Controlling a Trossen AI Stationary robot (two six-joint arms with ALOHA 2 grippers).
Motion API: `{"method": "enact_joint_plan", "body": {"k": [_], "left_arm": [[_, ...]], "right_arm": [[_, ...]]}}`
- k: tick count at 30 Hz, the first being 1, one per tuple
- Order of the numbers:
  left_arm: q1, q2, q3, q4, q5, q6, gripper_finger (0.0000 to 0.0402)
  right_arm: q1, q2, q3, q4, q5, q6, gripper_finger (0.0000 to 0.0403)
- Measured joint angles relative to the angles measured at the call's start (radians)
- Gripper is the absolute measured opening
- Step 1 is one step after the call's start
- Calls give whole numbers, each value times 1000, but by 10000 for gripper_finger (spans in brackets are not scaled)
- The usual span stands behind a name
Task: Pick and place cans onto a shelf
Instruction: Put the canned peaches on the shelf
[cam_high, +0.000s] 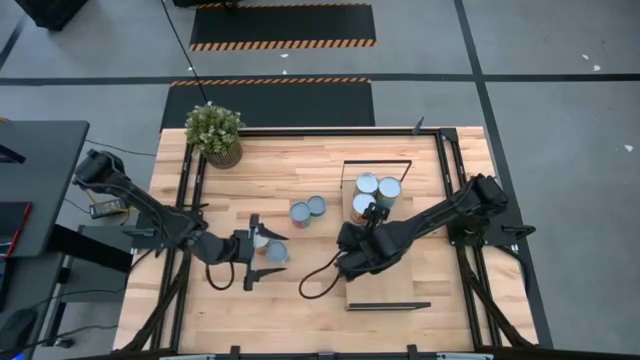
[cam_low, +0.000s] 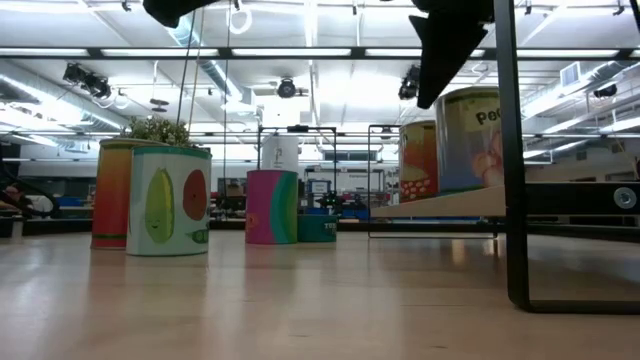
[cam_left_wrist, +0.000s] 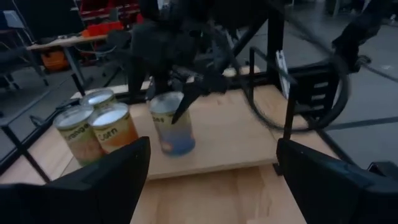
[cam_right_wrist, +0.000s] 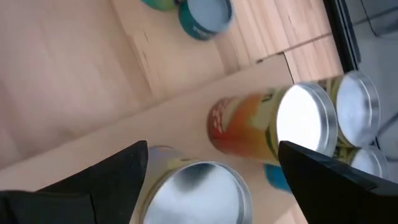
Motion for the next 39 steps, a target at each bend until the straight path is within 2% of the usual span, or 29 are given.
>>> {"method": "enact_joint_plan", "body": {"k": [11,19,27,33,39], "left_arm": [[-53,-31,1,-47,0,8,355],[-56,-31,1,-78,-26,8,355],[-54,-30,1,-98,-26,-3,355],[-55,-30,1,-98,-25,-26,355],[-53,-30,1,-98,-25,-27,355]], "right_arm": [[1,1,-6,-204,-4,132,368],[2,-26,8,-204,-22,121,368],[13,-107,47,-222,7,115,368],[12,-190,-61,-228,-45,108,368],[11,-314,-227,-224,-105,202,360]]}}
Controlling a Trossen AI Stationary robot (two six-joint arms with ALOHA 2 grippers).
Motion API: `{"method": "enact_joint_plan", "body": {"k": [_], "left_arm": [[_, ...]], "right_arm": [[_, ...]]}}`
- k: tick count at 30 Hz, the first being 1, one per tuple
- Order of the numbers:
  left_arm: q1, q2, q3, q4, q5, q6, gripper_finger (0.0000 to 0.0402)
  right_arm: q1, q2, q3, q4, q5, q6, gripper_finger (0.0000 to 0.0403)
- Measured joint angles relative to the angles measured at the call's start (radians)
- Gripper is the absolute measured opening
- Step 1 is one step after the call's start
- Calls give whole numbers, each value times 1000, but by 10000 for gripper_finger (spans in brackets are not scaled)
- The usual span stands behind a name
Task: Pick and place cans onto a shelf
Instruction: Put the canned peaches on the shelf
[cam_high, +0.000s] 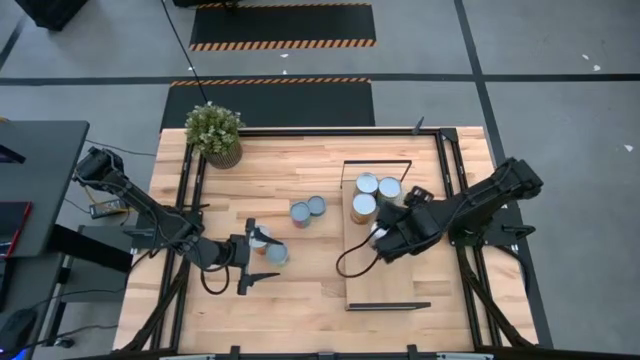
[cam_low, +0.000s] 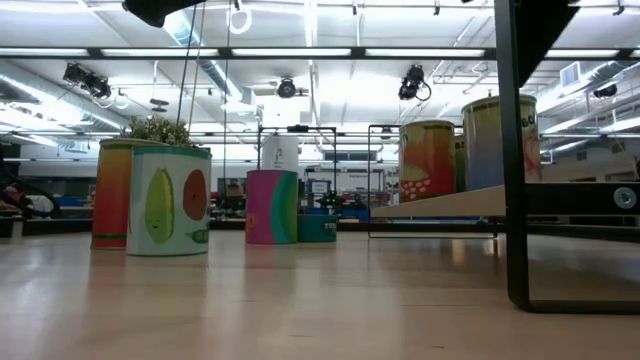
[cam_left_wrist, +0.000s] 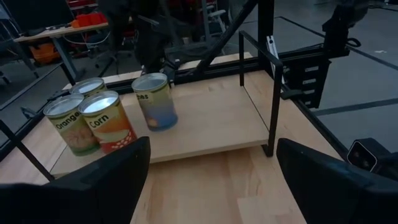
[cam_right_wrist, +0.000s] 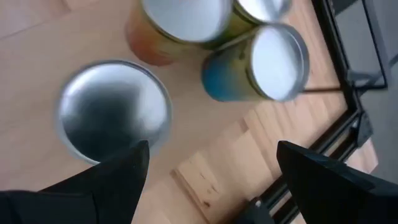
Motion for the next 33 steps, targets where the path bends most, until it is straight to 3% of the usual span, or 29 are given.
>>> {"method": "enact_joint_plan", "body": {"k": [8,15,33], "left_arm": [[0,0,0,1,0,1,355],[0,0,0,1,0,2,355],[0,0,0,0,0,-7,355]], "right_arm": [[9,-121,-174,18,-47,120,350],[9,-127,-308,284,-95,76,349],[-23,-111,-314,510,-2,-35,349]]}}
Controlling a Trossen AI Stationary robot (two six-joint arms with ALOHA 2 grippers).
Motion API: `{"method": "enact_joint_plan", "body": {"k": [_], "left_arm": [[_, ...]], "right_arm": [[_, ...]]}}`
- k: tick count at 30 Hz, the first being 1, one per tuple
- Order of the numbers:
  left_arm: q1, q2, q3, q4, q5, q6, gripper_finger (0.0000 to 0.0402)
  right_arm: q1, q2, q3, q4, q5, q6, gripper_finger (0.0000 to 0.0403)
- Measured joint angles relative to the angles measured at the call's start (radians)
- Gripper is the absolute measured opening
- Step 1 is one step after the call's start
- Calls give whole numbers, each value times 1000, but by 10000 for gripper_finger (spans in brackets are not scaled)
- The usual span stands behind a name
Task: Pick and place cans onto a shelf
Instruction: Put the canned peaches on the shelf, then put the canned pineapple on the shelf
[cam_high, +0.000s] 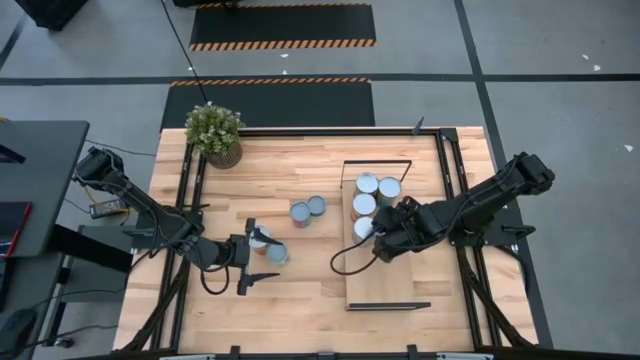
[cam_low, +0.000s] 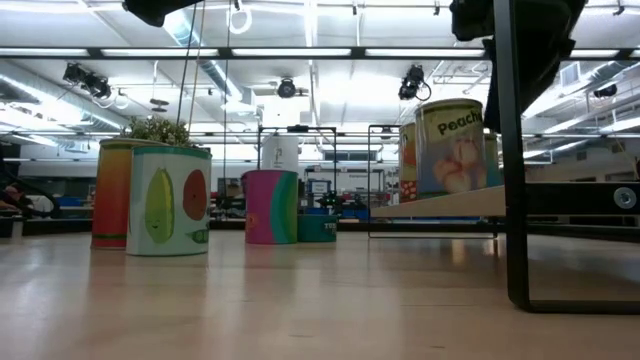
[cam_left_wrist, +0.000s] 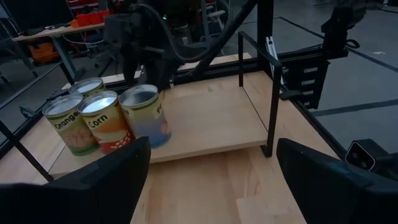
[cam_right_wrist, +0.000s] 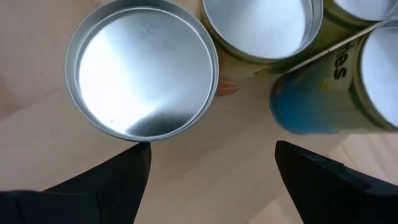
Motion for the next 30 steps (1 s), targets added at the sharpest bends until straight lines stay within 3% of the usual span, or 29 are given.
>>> {"method": "enact_joint_plan", "body": {"k": [8,13,20,24,30], "left_arm": [[4,0,2,-168,-2,-200,355],[36,-18,86,-520,16,-410,355],[43,-27,257,-1001,45,-572,355],[44,-27,261,-1210,136,-703,355],[40,-26,160,-1244,252,-812,355]], "right_arm": [[29,-18,82,-118,-15,28,349],[95,-18,112,-16,103,-25,349],[152,-17,112,65,231,-57,349],[174,-17,112,101,263,-94,349],[178,-17,112,112,274,-126,349]]}}
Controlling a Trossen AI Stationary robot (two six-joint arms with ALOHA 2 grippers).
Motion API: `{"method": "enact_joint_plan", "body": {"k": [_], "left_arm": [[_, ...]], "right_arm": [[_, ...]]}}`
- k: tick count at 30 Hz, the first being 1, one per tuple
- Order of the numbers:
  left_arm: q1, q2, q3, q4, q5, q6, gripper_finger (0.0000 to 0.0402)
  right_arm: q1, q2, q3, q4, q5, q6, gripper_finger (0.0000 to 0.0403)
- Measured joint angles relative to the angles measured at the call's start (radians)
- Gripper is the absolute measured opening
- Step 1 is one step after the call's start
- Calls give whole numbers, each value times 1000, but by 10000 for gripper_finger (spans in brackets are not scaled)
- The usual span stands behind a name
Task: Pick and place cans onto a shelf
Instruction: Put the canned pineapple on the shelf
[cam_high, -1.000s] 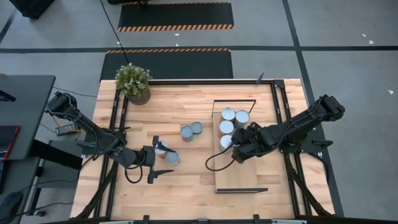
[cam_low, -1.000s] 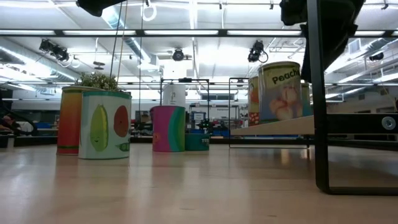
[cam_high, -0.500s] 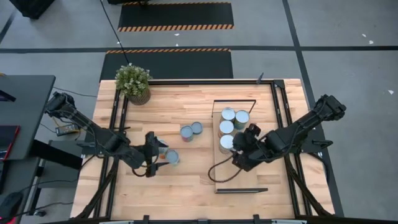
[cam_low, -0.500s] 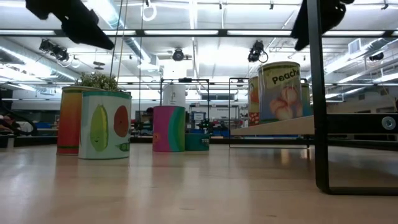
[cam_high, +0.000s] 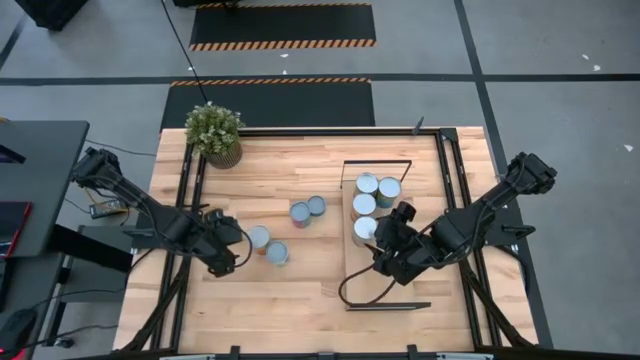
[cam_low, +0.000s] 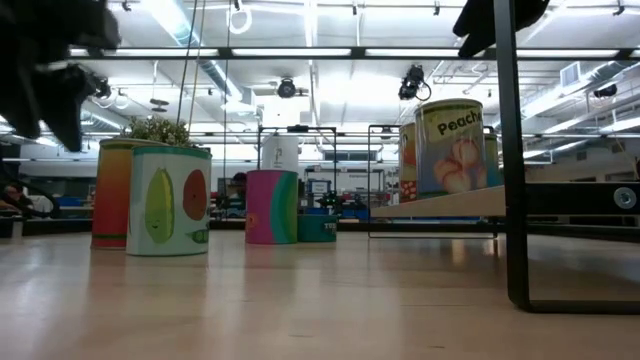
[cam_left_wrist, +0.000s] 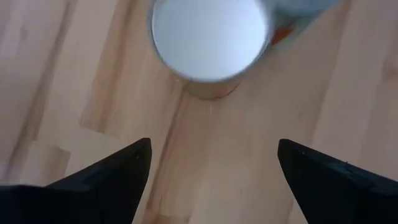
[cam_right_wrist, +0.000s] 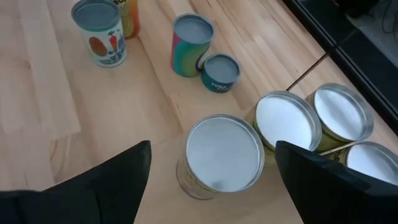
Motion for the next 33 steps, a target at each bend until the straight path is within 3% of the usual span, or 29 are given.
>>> {"method": "enact_joint_plan", "body": {"k": [9,21,26,33], "left_arm": [[73,0,-141,248,-49,93,355],[206,1,-195,533,-41,352,355],[243,1,-206,545,-23,355,351],[281,2,-209,536,1,377,309]], "right_arm": [[0,0,0,70,3,-51,349],[0,0,0,110,3,-87,349],[0,0,0,116,3,-87,349],[0,0,0,117,8,-101,349]]}}
